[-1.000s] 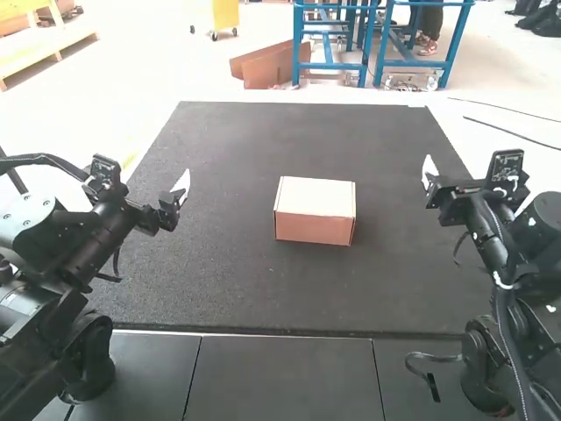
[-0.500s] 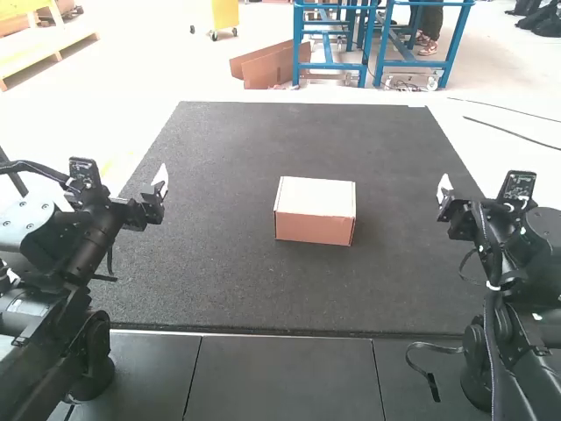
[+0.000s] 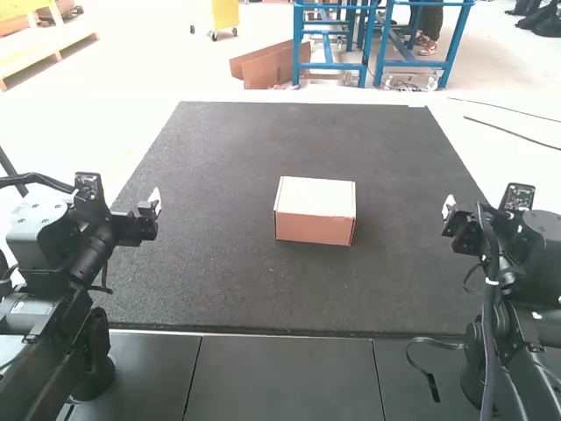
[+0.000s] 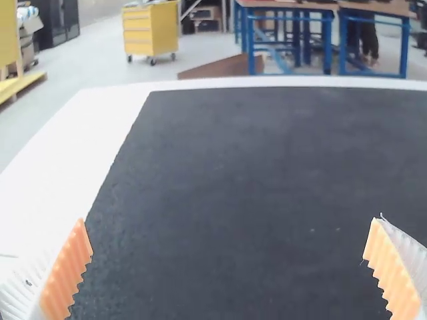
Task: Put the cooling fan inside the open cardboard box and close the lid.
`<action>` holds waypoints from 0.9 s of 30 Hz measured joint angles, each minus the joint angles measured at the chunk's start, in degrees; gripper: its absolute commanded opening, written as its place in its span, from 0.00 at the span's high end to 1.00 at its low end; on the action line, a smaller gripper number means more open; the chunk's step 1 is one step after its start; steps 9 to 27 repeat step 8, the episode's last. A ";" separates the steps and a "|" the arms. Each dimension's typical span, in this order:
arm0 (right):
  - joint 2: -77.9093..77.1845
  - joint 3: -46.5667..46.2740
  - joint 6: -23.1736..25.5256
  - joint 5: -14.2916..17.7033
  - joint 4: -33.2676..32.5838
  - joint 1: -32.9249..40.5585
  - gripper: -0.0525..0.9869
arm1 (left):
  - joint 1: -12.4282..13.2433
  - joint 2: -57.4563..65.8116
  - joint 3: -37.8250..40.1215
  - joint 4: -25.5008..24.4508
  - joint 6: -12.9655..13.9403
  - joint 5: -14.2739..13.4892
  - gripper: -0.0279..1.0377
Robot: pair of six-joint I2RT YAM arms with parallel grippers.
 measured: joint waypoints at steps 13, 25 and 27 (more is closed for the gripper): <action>0.00 0.00 -0.94 -0.13 0.00 0.00 0.08 | 0.00 0.00 0.00 0.17 0.00 0.00 0.07; 0.00 0.00 -0.94 -0.13 0.00 0.00 0.08 | 0.00 0.00 0.00 0.17 0.00 0.00 0.07; 0.00 0.00 -0.94 -0.13 0.00 0.00 0.08 | 0.00 0.00 0.00 0.17 0.00 0.00 0.07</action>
